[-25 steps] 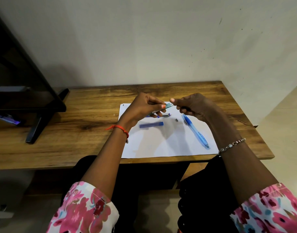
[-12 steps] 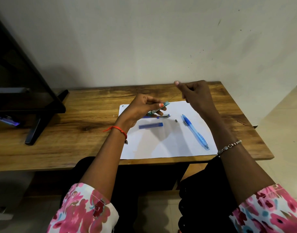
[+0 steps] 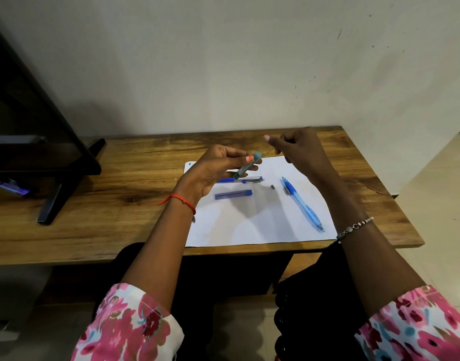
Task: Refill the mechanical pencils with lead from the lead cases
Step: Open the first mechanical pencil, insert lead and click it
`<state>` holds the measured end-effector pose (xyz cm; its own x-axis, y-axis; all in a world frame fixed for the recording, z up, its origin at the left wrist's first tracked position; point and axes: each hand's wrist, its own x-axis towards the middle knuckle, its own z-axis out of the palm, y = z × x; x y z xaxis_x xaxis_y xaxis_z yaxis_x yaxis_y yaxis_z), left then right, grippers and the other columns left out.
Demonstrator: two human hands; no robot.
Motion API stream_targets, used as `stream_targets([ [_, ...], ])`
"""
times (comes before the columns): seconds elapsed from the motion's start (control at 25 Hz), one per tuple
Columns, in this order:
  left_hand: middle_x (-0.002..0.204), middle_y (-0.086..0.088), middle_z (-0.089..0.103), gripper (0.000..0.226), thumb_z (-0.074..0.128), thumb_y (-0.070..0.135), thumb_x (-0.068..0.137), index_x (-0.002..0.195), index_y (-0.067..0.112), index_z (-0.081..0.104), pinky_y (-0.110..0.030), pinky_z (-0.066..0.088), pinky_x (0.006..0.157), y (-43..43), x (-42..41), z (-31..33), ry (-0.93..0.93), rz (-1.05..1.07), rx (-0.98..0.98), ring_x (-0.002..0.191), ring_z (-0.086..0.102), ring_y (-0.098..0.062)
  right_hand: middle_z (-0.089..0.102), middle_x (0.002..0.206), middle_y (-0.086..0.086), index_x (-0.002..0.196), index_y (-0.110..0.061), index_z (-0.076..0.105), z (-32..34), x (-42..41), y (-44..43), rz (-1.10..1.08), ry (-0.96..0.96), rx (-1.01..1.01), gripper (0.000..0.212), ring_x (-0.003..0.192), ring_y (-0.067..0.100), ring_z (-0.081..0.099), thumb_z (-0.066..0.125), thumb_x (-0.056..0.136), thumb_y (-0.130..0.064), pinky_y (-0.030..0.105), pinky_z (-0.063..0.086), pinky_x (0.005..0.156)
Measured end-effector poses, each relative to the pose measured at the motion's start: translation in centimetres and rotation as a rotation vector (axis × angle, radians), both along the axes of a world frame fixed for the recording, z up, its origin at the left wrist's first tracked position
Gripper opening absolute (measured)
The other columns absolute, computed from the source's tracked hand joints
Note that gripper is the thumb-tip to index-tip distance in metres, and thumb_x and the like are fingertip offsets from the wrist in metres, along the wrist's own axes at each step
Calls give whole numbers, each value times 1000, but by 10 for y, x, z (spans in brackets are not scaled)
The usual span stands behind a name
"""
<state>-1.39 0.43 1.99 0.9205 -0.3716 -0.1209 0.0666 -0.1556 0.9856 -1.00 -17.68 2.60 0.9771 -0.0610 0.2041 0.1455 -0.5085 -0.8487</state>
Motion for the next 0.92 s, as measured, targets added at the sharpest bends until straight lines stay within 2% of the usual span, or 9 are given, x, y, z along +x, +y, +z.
stream_targets([
  [0.2, 75, 12, 73, 23, 61, 10, 86, 106, 1, 67, -12, 53, 66, -2, -1, -1, -12, -3, 23, 73, 70, -5, 47, 32, -12, 72, 13, 66, 0, -2, 1, 44, 45, -19, 44, 34, 3, 40, 67, 84, -30, 6, 29, 39],
  [0.36, 80, 7, 73, 23, 62, 8, 85, 106, 0, 66, -13, 54, 66, -1, -2, 0, 3, 1, 3, 72, 71, -8, 50, 37, -11, 76, 10, 69, 1, -3, 2, 46, 68, -29, 39, 35, 1, 41, 70, 82, -29, 14, 33, 45],
  [0.48, 80, 9, 74, 17, 62, 7, 84, 100, 8, 69, -17, 56, 73, -1, -2, 0, -18, -33, 19, 74, 71, -9, 51, 35, -12, 75, 5, 71, 1, -3, 2, 49, 82, -31, 34, 38, 5, 40, 73, 78, -29, 14, 33, 44],
  [0.64, 81, 7, 73, 21, 64, 7, 83, 104, 5, 68, -16, 55, 70, -2, -2, 0, -38, -18, 49, 70, 69, -6, 50, 39, -9, 74, 1, 69, 3, -6, 1, 73, 101, 18, 33, 39, 4, 39, 69, 83, -31, 17, 35, 47],
  [0.72, 82, 3, 70, 23, 64, 8, 83, 105, 2, 68, -17, 54, 69, -3, -2, 1, -39, 15, 65, 68, 69, -5, 52, 57, 2, 85, 2, 68, 3, -5, -3, 86, 154, 154, 27, 53, 13, 44, 57, 92, -22, 20, 36, 50],
  [0.8, 76, 5, 70, 24, 64, 8, 83, 105, -1, 67, -14, 55, 63, -3, -2, 1, -36, 63, 58, 65, 68, -3, 55, 75, 11, 98, 6, 60, 2, -2, -9, 139, 242, 324, 19, 64, 19, 50, 42, 95, 2, 22, 42, 53],
  [0.84, 72, 7, 70, 24, 64, 8, 83, 105, -1, 67, -12, 53, 60, -3, -1, 1, -35, 84, 51, 63, 68, -1, 57, 82, 12, 103, 5, 58, 2, -2, -12, 176, 264, 377, 24, 66, 18, 56, 36, 93, 10, 21, 46, 55],
  [0.92, 73, 4, 69, 23, 62, 7, 85, 106, -2, 65, -10, 51, 55, -4, -1, 1, -31, 110, 30, 61, 68, 0, 61, 87, 14, 109, 6, 55, 3, -2, -14, 230, 252, 437, 28, 68, 12, 65, 34, 93, 15, 17, 53, 61],
])
